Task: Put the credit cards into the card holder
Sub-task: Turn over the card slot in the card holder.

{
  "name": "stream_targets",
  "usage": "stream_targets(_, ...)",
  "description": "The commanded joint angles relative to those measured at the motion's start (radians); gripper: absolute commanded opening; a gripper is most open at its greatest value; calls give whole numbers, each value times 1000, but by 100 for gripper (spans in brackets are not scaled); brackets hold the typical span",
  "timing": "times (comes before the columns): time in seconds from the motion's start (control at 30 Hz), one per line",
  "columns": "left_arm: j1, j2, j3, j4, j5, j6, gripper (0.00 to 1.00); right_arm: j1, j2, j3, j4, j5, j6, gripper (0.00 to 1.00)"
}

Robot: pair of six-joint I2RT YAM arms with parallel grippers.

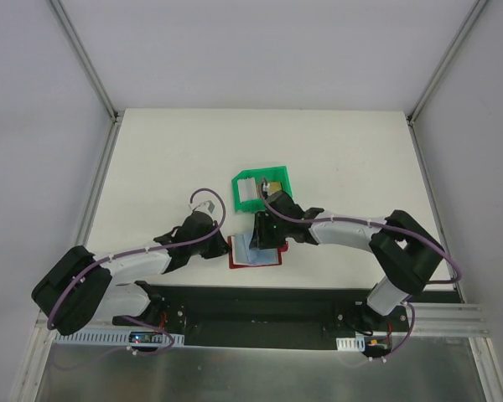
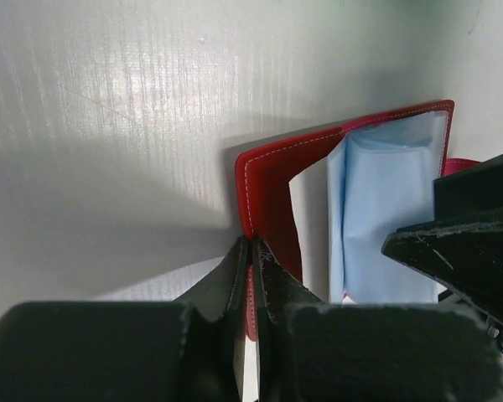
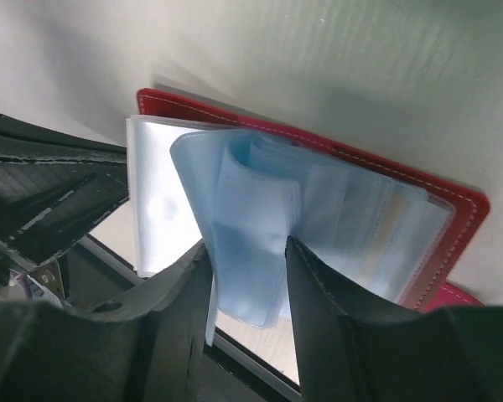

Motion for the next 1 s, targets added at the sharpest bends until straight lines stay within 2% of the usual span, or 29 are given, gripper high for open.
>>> stream_targets(0.0,2,36,-10,-12,5,-19,0,19,4,74,32,-60,-16,43)
stream_targets(0.2,2,64,-21,26,7,-46,0,33,59,143,81,-172,-3,44)
stream_targets(0.3,2,73,-35,38,-2,-61,0,38,44,163,86,-170,-16,45)
stream_targets(0.43,7,69,-52,46,-4,-73,0,36,-20,169,44,-118,-60,46)
stream_targets(0.7,8,46,-56,40,-7,-49,0,-34,-176,199,-150,69,-175,49)
stream_targets(0.8,8,46,-49,31,-7,-36,0,-53,-191,200,-241,117,-172,51)
stream_targets(0.97,8,44,-38,29,2,-24,0,-70,-188,74,-220,95,-91,51)
